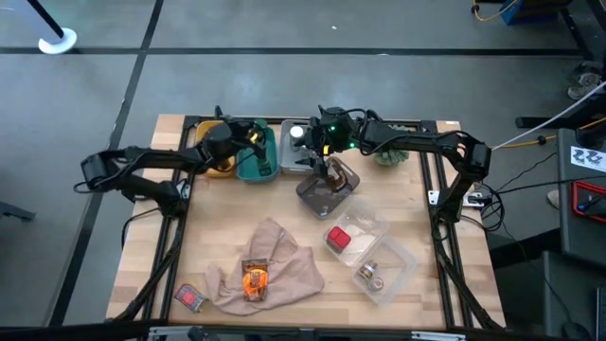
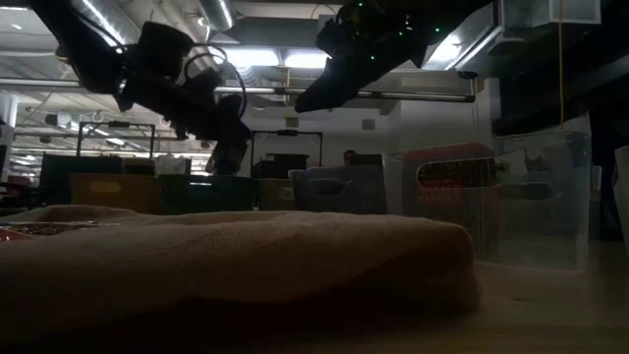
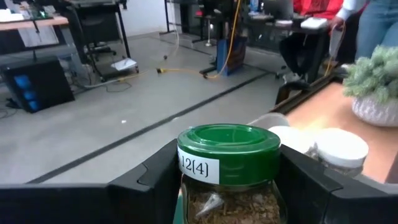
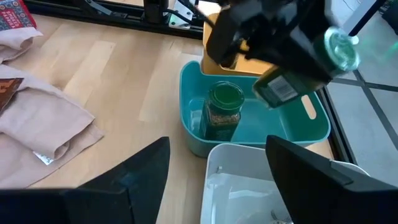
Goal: Sort spices by type
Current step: Put the green seasoning bottle into the green bin, then put the orange seasoning pack into the black bin
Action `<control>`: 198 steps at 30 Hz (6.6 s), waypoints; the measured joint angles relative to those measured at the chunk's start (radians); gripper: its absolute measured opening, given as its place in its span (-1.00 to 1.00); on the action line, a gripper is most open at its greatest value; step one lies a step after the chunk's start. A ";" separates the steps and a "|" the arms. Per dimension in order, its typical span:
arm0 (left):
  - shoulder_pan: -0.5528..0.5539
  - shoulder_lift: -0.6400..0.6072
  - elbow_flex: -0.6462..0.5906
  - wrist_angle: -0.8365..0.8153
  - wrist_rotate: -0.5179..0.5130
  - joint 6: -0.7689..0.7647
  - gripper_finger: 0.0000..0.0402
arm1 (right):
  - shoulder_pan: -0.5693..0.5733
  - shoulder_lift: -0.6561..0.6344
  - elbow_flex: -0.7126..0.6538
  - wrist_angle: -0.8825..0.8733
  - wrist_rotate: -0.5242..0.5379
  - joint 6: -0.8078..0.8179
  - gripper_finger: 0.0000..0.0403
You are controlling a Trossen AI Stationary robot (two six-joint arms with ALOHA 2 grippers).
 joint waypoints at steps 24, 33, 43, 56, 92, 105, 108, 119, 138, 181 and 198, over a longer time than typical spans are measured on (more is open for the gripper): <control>0.033 0.270 0.000 0.219 -0.003 -0.052 0.01 | -0.001 0.000 0.000 -0.030 0.000 0.000 0.32; 0.033 0.270 0.000 0.212 -0.003 -0.053 0.01 | 0.000 0.000 0.000 -0.029 -0.001 0.000 0.32; 0.033 0.269 0.001 0.168 -0.002 -0.055 0.02 | 0.000 0.000 0.000 -0.028 -0.001 -0.001 0.32; 0.033 0.268 0.002 0.167 -0.002 -0.043 0.20 | -0.001 0.000 0.000 -0.028 -0.001 -0.001 0.32; -0.259 -0.364 0.075 -0.508 0.160 0.118 0.20 | -0.001 -0.001 0.000 -0.031 0.000 0.000 0.32; -0.606 -0.592 0.163 -1.092 0.190 -0.468 0.20 | 0.000 -0.001 0.000 -0.031 -0.001 0.000 0.32; -0.655 -0.597 0.163 -1.153 0.235 -0.544 0.20 | 0.000 -0.001 0.000 -0.030 -0.001 0.000 0.32; -0.771 -0.573 0.163 -1.214 0.294 -0.683 0.20 | 0.000 -0.001 0.000 -0.029 -0.001 0.000 0.32; -0.997 -0.150 0.163 -0.885 0.295 -0.551 0.20 | -0.002 -0.005 0.000 -0.028 -0.001 0.000 0.32; -1.102 0.247 0.162 -0.610 0.369 -0.624 0.20 | -0.002 -0.005 0.000 -0.036 0.000 0.000 0.32; -1.114 0.336 0.164 -0.520 0.370 -0.488 -0.04 | -0.002 -0.004 0.000 -0.052 0.000 0.000 0.32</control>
